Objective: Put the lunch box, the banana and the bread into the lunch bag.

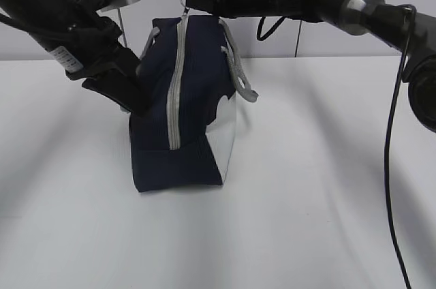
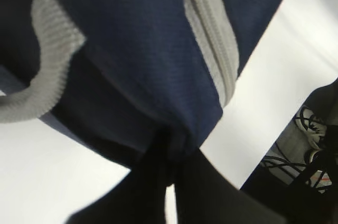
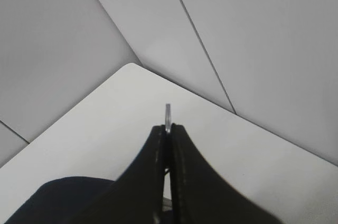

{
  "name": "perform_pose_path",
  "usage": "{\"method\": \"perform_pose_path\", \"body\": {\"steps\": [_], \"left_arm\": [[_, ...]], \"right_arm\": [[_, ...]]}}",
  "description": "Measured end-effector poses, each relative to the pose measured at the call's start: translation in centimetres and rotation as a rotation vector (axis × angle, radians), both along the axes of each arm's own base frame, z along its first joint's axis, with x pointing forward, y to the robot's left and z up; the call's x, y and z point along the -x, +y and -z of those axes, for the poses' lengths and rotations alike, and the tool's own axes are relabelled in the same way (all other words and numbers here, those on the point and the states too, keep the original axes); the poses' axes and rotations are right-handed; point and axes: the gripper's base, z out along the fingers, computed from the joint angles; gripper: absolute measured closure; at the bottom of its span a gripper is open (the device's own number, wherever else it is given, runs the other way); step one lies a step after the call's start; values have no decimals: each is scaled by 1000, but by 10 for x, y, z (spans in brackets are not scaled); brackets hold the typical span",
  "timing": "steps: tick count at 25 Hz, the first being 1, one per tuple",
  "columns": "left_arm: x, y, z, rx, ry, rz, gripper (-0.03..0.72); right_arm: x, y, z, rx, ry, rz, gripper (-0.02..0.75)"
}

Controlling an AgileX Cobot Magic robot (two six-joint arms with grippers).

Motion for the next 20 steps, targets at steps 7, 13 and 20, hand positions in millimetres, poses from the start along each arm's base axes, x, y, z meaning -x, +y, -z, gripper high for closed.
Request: {"method": "perform_pose_path", "body": {"steps": [7, 13, 20], "left_arm": [[-2, 26, -38, -17, -35, -166, 477], [-9, 58, -86, 86, -154, -344, 309], [-46, 50, -72, 282, -193, -500, 298]], "right_arm": [[2, -1, -3, 14, -12, -31, 754], [3, -1, -2, 29, -12, -43, 754], [4, 0, -2, 31, -7, -55, 754]]}}
